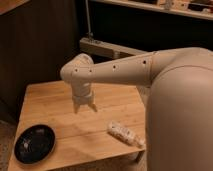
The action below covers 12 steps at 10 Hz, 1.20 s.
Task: Place the bottle in the ceramic bowl
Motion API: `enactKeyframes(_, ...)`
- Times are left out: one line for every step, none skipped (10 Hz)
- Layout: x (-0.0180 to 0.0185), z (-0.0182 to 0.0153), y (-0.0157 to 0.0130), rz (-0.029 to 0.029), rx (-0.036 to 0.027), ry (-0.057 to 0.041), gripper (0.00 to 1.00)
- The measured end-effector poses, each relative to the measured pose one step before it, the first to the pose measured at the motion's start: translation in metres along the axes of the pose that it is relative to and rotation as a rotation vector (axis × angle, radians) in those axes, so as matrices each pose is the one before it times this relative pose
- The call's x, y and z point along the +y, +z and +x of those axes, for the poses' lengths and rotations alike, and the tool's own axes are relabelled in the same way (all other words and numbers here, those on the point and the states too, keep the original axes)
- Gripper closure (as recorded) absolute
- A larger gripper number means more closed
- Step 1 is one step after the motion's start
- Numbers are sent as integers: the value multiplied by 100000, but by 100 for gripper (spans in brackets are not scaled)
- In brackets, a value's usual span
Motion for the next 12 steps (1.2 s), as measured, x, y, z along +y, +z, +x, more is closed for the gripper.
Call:
enactKeyframes(6, 2, -3, -5, -2, -12, 35)
enactKeyframes(-8, -2, 6, 6, 5, 14, 35)
enactKeyframes(7, 1, -4, -7, -5, -16, 35)
enactKeyframes(-4, 5, 23, 16, 44, 2, 35)
enactKeyframes(-3, -2, -2, -1, -4, 12, 35)
enactKeyframes(10, -5, 1, 28, -19, -44, 35)
enactKeyframes(35, 18, 132, 200, 103, -237, 35)
enactKeyframes(-147, -161, 256, 397, -421, -1855, 35)
enactKeyframes(-308, -402, 622, -1125, -2308, -3310, 35)
enactKeyframes(-659, 331, 291, -1780, -2962, -2913, 35)
enactKeyframes(-882, 178, -15, -2638, -3402, -3349, 35)
enactKeyframes(-931, 603, -130, -7295, -2785, -3721, 35)
